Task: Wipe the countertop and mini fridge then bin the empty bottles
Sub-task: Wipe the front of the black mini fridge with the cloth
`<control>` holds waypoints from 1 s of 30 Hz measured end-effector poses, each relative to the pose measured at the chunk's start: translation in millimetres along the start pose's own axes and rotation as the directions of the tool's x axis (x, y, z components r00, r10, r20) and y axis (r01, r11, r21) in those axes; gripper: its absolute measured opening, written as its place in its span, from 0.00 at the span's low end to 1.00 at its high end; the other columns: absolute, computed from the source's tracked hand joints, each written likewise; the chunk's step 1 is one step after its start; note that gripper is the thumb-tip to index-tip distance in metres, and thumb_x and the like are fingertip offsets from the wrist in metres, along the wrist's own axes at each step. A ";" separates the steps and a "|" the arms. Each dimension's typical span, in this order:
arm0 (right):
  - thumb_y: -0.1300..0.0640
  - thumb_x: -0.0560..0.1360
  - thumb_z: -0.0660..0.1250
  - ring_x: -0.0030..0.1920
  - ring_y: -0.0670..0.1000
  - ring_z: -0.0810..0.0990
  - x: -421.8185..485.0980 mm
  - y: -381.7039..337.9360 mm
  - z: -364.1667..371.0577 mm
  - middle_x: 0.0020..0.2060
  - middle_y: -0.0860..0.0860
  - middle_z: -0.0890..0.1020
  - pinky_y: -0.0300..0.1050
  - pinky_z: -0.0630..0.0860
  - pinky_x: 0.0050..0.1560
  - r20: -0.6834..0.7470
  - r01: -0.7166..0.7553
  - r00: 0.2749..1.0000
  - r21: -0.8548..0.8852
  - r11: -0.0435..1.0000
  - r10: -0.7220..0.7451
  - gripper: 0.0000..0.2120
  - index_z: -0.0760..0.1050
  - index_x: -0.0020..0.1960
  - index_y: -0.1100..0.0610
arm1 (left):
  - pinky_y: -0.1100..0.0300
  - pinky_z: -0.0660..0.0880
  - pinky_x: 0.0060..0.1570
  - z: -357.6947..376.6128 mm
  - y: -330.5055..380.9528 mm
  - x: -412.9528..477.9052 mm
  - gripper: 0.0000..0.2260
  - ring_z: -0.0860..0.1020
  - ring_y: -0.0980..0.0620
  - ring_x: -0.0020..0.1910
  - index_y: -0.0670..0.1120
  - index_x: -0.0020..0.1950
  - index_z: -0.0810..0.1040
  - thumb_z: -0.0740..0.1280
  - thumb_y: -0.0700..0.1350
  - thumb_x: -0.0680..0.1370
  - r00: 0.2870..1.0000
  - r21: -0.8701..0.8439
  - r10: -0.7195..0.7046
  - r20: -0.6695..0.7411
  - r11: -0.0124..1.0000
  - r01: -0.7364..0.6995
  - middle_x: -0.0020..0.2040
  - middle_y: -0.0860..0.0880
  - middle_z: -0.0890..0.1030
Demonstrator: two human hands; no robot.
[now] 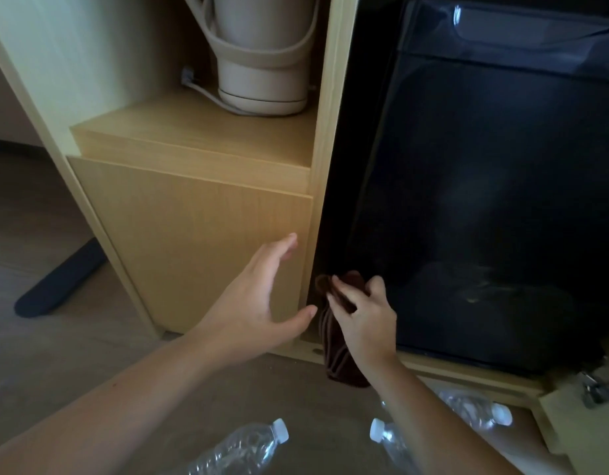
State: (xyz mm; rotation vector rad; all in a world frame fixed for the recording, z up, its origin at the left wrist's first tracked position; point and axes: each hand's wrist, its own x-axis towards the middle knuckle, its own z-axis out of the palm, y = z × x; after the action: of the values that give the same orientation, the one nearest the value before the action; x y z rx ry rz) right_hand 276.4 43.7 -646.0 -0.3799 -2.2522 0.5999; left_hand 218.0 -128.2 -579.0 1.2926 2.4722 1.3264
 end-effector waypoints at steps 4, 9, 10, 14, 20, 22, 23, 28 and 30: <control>0.57 0.68 0.73 0.36 0.42 0.70 30.9 -18.1 -20.7 0.40 0.51 0.69 0.24 0.69 0.43 -0.179 0.049 0.983 0.051 0.997 -0.039 0.14 0.80 0.54 0.56 | 0.75 0.57 0.59 1.1 1.0 1.4 0.36 0.58 0.70 0.67 0.64 0.71 0.49 0.64 0.63 0.68 1.000 -0.008 0.012 -0.001 1.000 -0.012 0.69 0.64 0.61; 0.49 0.71 0.69 0.39 0.38 0.70 77.7 -43.4 -46.1 0.44 0.48 0.71 0.20 0.66 0.43 -0.362 0.036 0.932 0.176 0.984 0.031 0.16 0.78 0.57 0.51 | 0.69 0.59 0.61 -2.7 1.1 3.8 0.35 0.59 0.70 0.67 0.73 0.66 0.45 0.64 0.65 0.66 1.000 -0.001 0.016 -0.010 1.000 -0.016 0.70 0.64 0.62; 0.50 0.71 0.69 0.39 0.38 0.70 75.7 -43.2 -45.0 0.44 0.49 0.71 0.21 0.67 0.43 -0.349 0.048 0.937 0.153 0.987 0.008 0.15 0.78 0.57 0.52 | 0.68 0.59 0.61 -2.6 0.9 3.6 0.35 0.59 0.69 0.67 0.72 0.67 0.46 0.64 0.65 0.67 1.000 -0.003 0.019 -0.009 1.000 -0.019 0.70 0.63 0.62; 0.56 0.69 0.72 0.35 0.47 0.74 41.2 -24.1 -26.9 0.41 0.56 0.73 0.38 0.77 0.38 -0.151 0.087 0.985 0.000 0.996 -0.086 0.14 0.80 0.54 0.54 | 0.64 0.61 0.63 -0.5 1.5 2.7 0.36 0.60 0.68 0.67 0.67 0.69 0.48 0.64 0.64 0.67 0.999 -0.009 0.036 -0.010 0.999 -0.036 0.70 0.62 0.62; 0.57 0.69 0.73 0.35 0.45 0.74 25.0 -9.2 -20.7 0.41 0.53 0.71 0.38 0.78 0.40 -0.097 0.081 0.992 0.044 0.996 -0.076 0.14 0.80 0.54 0.56 | 0.59 0.67 0.61 4.1 6.6 4.2 0.35 0.64 0.68 0.64 0.66 0.70 0.49 0.64 0.63 0.67 0.998 -0.012 0.062 -0.027 0.998 -0.063 0.68 0.65 0.63; 0.53 0.70 0.71 0.39 0.40 0.71 39.4 -13.6 -23.2 0.42 0.48 0.69 0.26 0.71 0.45 -0.217 0.072 0.975 0.121 0.990 -0.045 0.15 0.79 0.55 0.54 | 0.60 0.67 0.60 4.2 5.0 3.3 0.34 0.65 0.66 0.64 0.67 0.69 0.51 0.65 0.62 0.68 0.996 -0.050 0.072 -0.044 0.996 -0.074 0.68 0.67 0.62; 0.52 0.70 0.70 0.40 0.38 0.70 44.1 -14.2 -23.5 0.42 0.46 0.69 0.23 0.69 0.46 -0.250 0.057 0.968 0.151 0.987 -0.017 0.15 0.79 0.56 0.53 | 0.61 0.67 0.60 4.5 3.5 3.0 0.33 0.66 0.65 0.64 0.67 0.69 0.53 0.66 0.60 0.68 0.996 -0.074 0.071 -0.058 0.994 -0.075 0.68 0.67 0.63; 0.55 0.69 0.73 0.37 0.44 0.74 8.0 14.8 -6.6 0.41 0.51 0.71 0.31 0.74 0.41 -0.096 0.067 0.993 0.044 0.997 -0.062 0.14 0.80 0.54 0.53 | 0.66 0.67 0.60 14.3 2.9 6.0 0.32 0.68 0.64 0.64 0.62 0.70 0.56 0.67 0.56 0.70 0.994 -0.151 0.082 -0.066 0.984 -0.091 0.67 0.66 0.65; 0.56 0.67 0.74 0.35 0.50 0.78 -13.6 30.2 2.4 0.41 0.55 0.74 0.40 0.78 0.38 0.025 -0.025 0.999 -0.013 1.000 0.025 0.14 0.81 0.53 0.53 | 0.67 0.66 0.61 22.7 4.0 7.5 0.32 0.67 0.65 0.64 0.62 0.70 0.55 0.67 0.56 0.69 0.996 -0.155 0.082 -0.024 0.984 -0.085 0.68 0.65 0.65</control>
State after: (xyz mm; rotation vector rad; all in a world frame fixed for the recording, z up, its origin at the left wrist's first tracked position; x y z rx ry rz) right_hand 286.2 62.5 -671.6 -0.4098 -2.2797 0.6070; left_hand 224.9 -106.8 -588.1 1.3672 2.2946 1.5213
